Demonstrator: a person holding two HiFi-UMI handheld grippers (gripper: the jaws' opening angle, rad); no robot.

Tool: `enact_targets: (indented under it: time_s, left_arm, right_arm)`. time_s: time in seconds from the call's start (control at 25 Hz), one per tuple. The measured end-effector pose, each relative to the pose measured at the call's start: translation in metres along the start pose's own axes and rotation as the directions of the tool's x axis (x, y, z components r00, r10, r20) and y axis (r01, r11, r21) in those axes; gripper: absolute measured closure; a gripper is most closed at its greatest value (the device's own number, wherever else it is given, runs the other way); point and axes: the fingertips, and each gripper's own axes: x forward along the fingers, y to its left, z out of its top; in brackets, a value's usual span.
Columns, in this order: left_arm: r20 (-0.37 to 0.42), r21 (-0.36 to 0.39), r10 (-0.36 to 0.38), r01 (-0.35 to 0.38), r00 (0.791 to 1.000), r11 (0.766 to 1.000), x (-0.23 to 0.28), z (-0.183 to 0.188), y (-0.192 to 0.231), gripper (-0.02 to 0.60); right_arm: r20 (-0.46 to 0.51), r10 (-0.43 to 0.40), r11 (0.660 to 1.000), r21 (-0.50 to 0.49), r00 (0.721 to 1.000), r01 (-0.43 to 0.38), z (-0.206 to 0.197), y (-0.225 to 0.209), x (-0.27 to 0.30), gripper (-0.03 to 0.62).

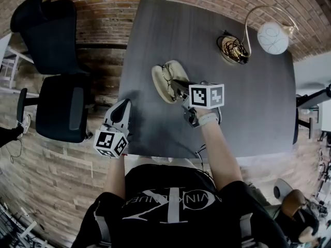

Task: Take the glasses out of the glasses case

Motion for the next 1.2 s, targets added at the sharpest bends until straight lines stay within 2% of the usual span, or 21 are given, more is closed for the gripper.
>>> enact_targets:
  time_s: [0.88,1.2]
  left_arm:
    - [0.052,0.045,0.082,-0.084,0.995,0.995,-0.02,0.02,-0.018,0.561]
    - [0.075,0.058,0.1,-0.105,0.992,0.993,-0.025,0.03,-0.027,0.56]
  right_arm:
    - [0.086,0.105,0.994,-0.019,0.991,-0.104,0.017,0.015,-0.042,0.559]
    - [0.111,0.122,0.992,-0.039,0.986,-0.118,0.018,0.017,-0.06,0.559]
